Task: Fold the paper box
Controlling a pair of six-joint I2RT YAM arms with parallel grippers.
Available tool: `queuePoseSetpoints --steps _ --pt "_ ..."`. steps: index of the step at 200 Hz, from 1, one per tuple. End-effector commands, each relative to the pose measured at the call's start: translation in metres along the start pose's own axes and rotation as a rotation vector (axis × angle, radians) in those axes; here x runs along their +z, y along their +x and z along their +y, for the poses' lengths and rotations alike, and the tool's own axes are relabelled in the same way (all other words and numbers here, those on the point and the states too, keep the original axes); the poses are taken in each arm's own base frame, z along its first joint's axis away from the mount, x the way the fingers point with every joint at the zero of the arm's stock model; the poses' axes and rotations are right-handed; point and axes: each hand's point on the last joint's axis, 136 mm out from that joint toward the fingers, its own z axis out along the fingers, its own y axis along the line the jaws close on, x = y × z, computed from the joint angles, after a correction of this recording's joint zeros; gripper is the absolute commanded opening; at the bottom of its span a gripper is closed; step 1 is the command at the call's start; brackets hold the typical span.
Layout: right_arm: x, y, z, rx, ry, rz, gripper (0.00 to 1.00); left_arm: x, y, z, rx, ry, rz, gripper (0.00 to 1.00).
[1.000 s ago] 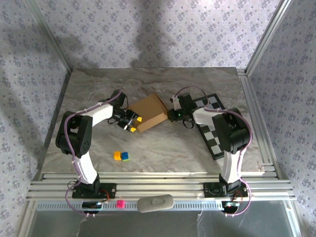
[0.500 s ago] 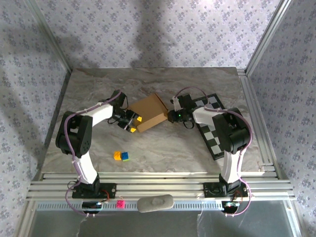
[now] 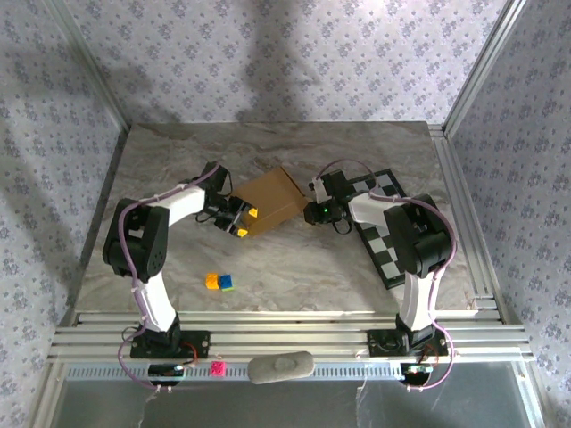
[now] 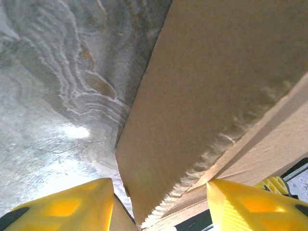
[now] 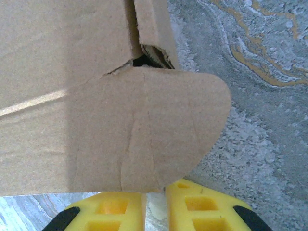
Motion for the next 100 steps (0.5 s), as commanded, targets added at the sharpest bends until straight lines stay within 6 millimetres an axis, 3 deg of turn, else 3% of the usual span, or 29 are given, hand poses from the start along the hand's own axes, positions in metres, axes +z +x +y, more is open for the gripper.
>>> queuePoseSetpoints --steps 1,58,100 --pt "0.000 0.016 -0.006 0.042 0.013 0.075 0.20 0.018 -0.016 0.034 -0.083 -0.127 -0.055 0.53" --pt "-0.035 0.009 -0.004 0.079 0.026 -0.010 0.22 0.018 -0.017 0.036 -0.085 -0.134 -0.059 0.51" --pt "-0.064 0.002 0.024 0.201 -0.069 -0.098 0.27 0.018 -0.018 0.037 -0.089 -0.137 -0.065 0.49"
